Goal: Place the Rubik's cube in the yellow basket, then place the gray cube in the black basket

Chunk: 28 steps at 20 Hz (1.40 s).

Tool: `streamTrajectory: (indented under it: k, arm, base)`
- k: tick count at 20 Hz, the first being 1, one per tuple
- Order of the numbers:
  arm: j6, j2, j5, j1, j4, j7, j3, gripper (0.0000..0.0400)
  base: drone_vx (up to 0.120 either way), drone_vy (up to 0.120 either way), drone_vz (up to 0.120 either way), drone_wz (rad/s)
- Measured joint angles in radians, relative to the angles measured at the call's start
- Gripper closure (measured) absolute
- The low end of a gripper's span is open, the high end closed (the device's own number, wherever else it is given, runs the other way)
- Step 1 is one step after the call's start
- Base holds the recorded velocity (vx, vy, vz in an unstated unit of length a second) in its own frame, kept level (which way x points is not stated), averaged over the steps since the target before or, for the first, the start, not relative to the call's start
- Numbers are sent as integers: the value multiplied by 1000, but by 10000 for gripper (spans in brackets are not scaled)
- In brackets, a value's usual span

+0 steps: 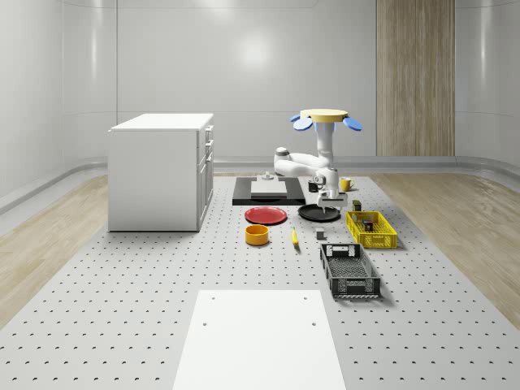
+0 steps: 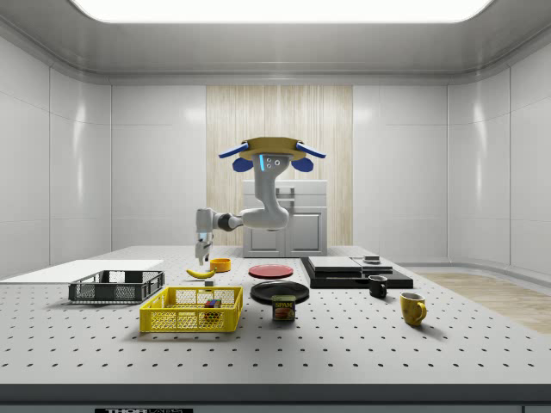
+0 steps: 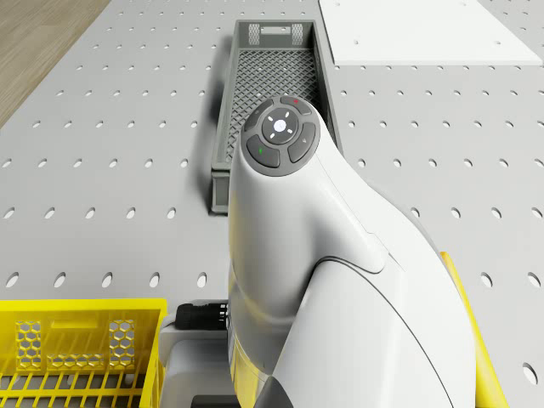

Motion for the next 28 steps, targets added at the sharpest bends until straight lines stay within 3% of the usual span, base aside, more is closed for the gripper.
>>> streamTrajectory:
  k: [12, 17, 28]
  arm:
    - [3, -3, 1, 0, 0, 0, 0, 0]
    - [3, -4, 1, 0, 0, 0, 0, 0]
    - [25, -6, -56, 10, 6, -16, -61, 0]
  base:
    - [0, -120, -120, 0]
    - [0, 0, -120, 0]
    - [0, 0, -4, 0]
